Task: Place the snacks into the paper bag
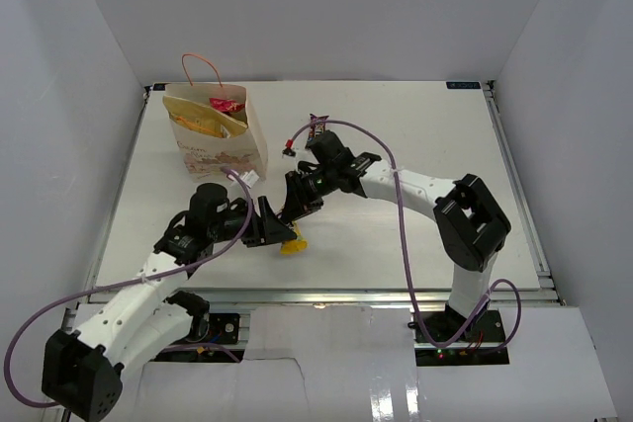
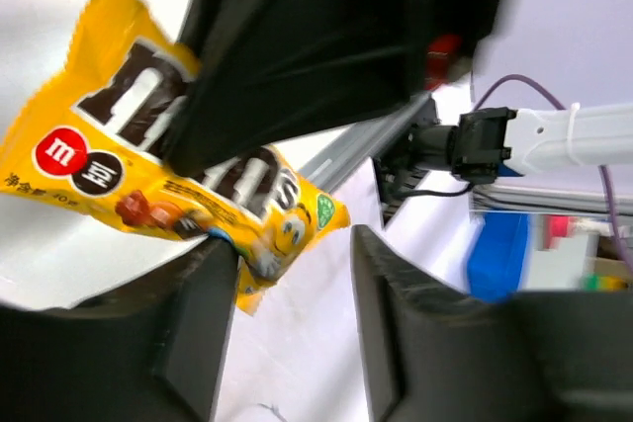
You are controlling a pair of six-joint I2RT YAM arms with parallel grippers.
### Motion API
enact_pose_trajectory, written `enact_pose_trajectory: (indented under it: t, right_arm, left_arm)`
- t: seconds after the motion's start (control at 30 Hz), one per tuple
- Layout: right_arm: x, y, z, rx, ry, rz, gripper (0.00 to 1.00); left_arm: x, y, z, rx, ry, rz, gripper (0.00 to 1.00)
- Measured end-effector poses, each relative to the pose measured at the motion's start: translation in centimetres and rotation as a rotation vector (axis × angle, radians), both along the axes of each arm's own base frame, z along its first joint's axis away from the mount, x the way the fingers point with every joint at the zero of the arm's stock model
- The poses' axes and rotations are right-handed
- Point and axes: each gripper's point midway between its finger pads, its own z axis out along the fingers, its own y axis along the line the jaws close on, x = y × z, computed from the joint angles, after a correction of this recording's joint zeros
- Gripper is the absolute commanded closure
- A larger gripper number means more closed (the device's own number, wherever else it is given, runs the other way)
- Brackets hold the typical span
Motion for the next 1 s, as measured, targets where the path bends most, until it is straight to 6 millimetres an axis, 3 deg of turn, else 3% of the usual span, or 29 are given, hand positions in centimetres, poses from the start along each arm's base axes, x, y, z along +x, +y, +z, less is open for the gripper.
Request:
enact_pose_trajectory:
  t: [0.07,0.17,0.3,0.4,0.63,0.7,0.77,0.83,0.9,1.0]
  right_arm:
    - [0.5,-0.2,0.4,0.017,-0.028,0.009,0.92]
    - [1.9,-0.7,2.2,0.071,-0.117,0.037,0.92]
    - [5.4,-1.3,7.2,0.191,-0.37,0.081,0.92]
    - [8.9,-0.9,14.1,0.295,-0.657,0.082,0.92]
    - [13.5,1.7,32.6,0.525,-1.247,-0.073,0.92]
    - [14.3,2.6,35.9,0.581,-1.367,-0.147,0.92]
    - [15.0,3.8,37.2,0.609,-1.45,-0.215,0.92]
    - [15.9,5.6,37.2,0.62,-1.517,-0.278,0.92]
    - [16.9,7.9,35.5,0.606,-1.556,-0.319,0.92]
    - [18.4,11.1,31.3,0.55,-1.59,-0.337,0.92]
  left_arm:
    - [0.5,0.3,2.0,0.002,-0.067,0.02,0.29]
    - [1.0,1.0,5.0,0.002,-0.173,0.065,0.28]
    - [1.2,2.5,8.2,0.003,-0.278,0.155,0.27]
    - [0.9,4.0,8.8,0.01,-0.295,0.239,0.27]
    - [0.4,6.6,8.2,0.008,-0.252,0.419,0.27]
    - [0.4,7.1,8.2,0.004,-0.238,0.456,0.27]
    - [0.4,7.4,8.0,0.001,-0.224,0.48,0.27]
    - [0.4,7.6,7.8,0.003,-0.209,0.499,0.27]
    - [0.3,7.9,7.6,0.005,-0.2,0.514,0.27]
    - [0.1,8.2,7.5,0.006,-0.194,0.532,0.27]
